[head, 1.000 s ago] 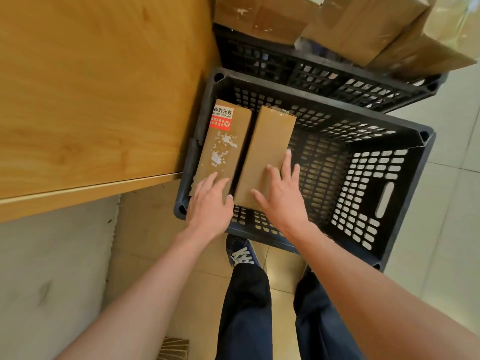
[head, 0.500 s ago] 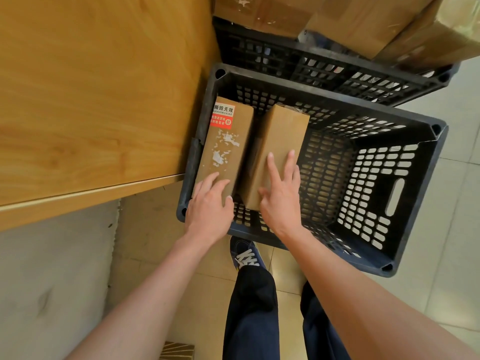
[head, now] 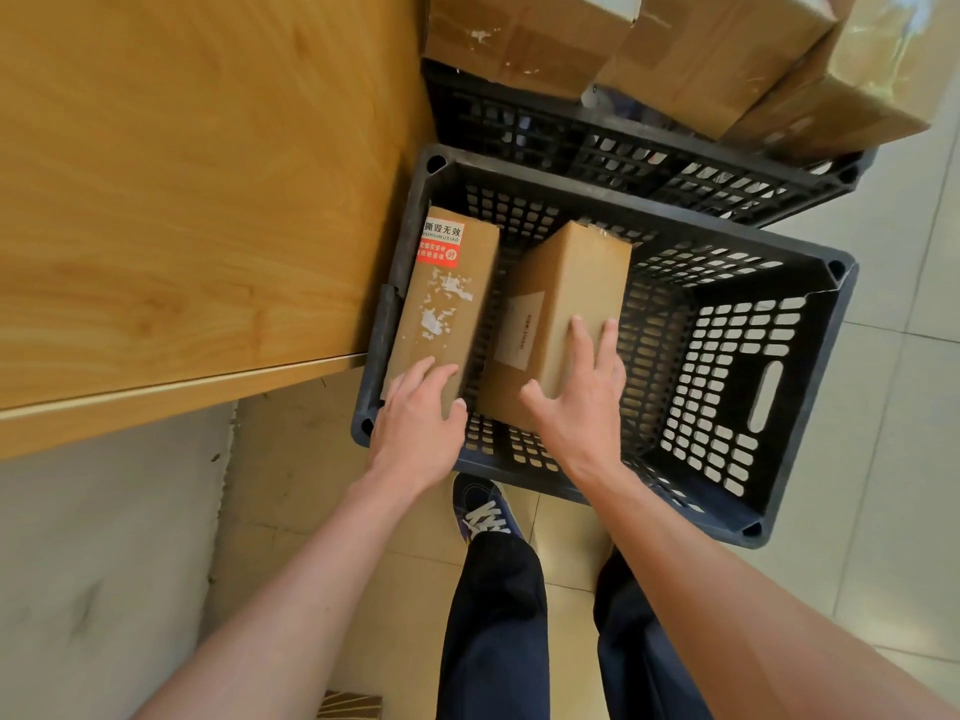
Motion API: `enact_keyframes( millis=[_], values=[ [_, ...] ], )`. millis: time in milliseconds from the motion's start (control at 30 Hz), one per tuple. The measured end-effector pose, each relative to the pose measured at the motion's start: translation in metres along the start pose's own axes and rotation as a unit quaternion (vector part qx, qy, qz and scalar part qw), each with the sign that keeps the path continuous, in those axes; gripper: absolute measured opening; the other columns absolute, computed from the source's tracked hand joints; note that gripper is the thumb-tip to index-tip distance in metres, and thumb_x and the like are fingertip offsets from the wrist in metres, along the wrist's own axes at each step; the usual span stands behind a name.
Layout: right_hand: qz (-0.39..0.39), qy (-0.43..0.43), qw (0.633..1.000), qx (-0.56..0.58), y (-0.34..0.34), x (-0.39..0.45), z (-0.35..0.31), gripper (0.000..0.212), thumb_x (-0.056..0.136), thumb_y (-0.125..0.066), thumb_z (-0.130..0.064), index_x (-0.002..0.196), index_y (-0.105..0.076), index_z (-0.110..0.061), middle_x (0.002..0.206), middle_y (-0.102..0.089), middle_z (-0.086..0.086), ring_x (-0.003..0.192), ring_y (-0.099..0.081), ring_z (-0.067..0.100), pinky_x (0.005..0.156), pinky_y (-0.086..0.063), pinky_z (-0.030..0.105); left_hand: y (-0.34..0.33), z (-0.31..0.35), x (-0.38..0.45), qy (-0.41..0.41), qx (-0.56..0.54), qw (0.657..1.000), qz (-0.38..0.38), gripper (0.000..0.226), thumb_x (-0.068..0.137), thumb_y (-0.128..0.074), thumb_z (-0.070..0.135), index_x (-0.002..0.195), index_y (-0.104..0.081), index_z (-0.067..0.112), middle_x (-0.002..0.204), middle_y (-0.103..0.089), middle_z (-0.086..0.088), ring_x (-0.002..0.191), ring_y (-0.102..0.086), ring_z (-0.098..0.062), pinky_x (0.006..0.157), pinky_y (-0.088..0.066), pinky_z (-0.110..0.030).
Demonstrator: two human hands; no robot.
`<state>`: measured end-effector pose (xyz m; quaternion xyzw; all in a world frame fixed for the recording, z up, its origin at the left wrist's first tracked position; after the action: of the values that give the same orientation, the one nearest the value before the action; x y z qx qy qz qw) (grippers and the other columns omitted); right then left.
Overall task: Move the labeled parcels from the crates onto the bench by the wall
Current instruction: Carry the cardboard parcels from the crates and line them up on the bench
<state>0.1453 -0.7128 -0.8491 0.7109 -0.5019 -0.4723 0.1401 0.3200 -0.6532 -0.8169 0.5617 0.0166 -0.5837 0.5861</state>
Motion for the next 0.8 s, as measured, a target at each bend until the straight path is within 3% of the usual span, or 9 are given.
enact_keyframes(
  millis=[233,533,633,700,800],
  values=[
    [0.039,0.003,0.997,0.062,0.093,-0.05,-0.001,0.09,0.088,-0.069,-0.034,0.158,-0.013,-0.041,0.167,0.007,-0.013,0.154,-0.001,0.018,0.12,-0.018,0.044,0.016,0.052,-0.042,0.009,-0.094,0.995,-0.023,0.046,0.103,-0.053,0.028,0.149,-0.044,0.031,0.158,-0.038,0.008,0.146,-0.032,-0.014,0.118,-0.03,-0.042],
    [-0.02,0.046,0.985,0.166,0.247,-0.135,-0.022,0.086,0.09,-0.066,-0.023,0.159,-0.017,-0.039,0.166,-0.005,-0.021,0.146,-0.01,-0.008,0.121,-0.028,0.043,0.051,0.126,-0.146,0.07,-0.207,0.976,0.016,0.054,0.102,-0.056,0.033,0.153,-0.038,0.03,0.159,-0.038,0.003,0.147,-0.033,-0.021,0.119,-0.032,-0.048],
    [-0.04,0.085,0.979,0.182,0.299,-0.166,-0.038,0.085,0.086,-0.062,-0.031,0.158,-0.018,-0.041,0.165,-0.01,-0.023,0.148,-0.018,-0.002,0.118,-0.033,0.042,0.074,0.144,-0.194,0.104,-0.254,0.96,0.061,0.06,0.102,-0.057,0.035,0.156,-0.032,0.031,0.16,-0.035,0.003,0.147,-0.034,-0.022,0.117,-0.035,-0.051],
    [-0.061,0.112,0.974,0.188,0.331,-0.185,-0.05,0.085,0.084,-0.06,-0.034,0.158,-0.019,-0.042,0.165,-0.012,-0.022,0.149,-0.02,0.002,0.118,-0.035,0.044,0.093,0.152,-0.229,0.124,-0.296,0.942,0.099,0.062,0.102,-0.057,0.035,0.158,-0.029,0.028,0.159,-0.037,0.002,0.144,-0.038,-0.021,0.114,-0.037,-0.044],
    [-0.101,0.164,0.963,0.189,0.372,-0.218,-0.071,0.085,0.082,-0.059,-0.036,0.156,-0.019,-0.048,0.164,-0.015,-0.022,0.15,-0.022,0.01,0.112,-0.041,0.056,0.117,0.161,-0.286,0.133,-0.374,0.908,0.132,0.066,0.102,-0.058,0.035,0.159,-0.026,0.023,0.16,-0.037,-0.003,0.143,-0.04,-0.02,0.113,-0.036,-0.038]
  ],
)
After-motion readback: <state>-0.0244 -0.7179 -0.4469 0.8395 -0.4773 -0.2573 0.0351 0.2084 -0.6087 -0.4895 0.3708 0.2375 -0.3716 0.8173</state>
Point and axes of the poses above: each hand's wrist, its own x-axis towards the middle knuckle, its own y-axis out of the back of the hand, z = x × y, the point moved 3 cm from there along x, towards the middle knuckle
